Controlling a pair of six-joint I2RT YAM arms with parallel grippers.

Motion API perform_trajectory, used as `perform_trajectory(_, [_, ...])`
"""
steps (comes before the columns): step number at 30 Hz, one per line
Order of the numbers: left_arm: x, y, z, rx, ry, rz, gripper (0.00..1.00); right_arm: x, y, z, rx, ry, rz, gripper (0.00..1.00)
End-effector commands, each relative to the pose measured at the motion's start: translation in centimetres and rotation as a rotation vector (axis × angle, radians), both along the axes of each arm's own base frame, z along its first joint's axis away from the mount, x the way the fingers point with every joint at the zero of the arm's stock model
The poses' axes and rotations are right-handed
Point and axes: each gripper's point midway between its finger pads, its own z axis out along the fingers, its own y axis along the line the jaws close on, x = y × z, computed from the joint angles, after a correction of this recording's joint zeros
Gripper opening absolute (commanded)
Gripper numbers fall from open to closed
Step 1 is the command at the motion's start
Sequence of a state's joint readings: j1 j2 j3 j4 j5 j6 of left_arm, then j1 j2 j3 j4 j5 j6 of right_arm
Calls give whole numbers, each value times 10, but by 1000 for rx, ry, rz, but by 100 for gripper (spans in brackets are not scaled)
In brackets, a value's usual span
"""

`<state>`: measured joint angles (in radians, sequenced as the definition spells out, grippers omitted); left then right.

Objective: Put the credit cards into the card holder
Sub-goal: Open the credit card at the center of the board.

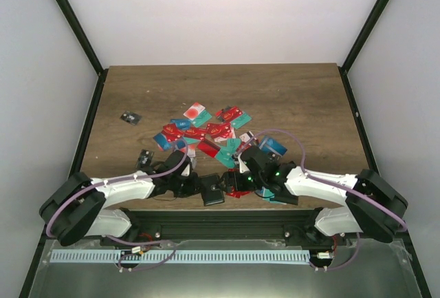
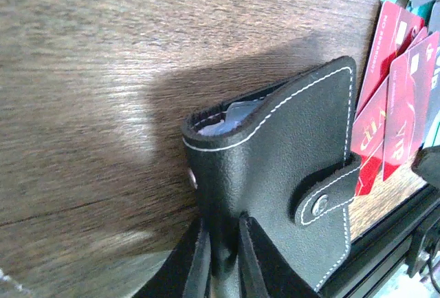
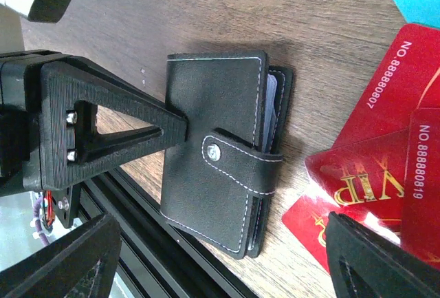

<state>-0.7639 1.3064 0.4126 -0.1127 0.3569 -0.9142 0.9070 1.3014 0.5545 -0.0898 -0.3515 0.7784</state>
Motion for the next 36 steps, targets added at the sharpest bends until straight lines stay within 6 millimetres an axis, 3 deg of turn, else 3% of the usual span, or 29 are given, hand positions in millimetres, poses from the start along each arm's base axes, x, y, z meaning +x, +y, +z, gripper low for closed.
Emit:
perform_trajectory(1, [-8, 17, -22, 98, 18, -13, 8, -1, 3, 4, -1, -24, 18, 83])
perform_trajectory(7, [2, 8, 8, 47, -76, -43, 4, 1, -1, 18, 15, -85, 23, 83])
perform_trajectory(14, [14, -7, 62, -25, -194, -111, 4, 0, -7, 45, 35, -158, 47, 85])
perform_trajectory(22, [22, -7, 115, -39, -289, -155, 4, -7, -19, 94, 150, -211, -4, 99])
perform_trajectory(29, [27, -8, 159, -67, -336, -211, 4, -7, -31, 126, 157, -207, -68, 100])
perform_trajectory(36, [30, -21, 207, -172, -347, -291, 4, -32, -17, 162, 277, -230, 115, 99])
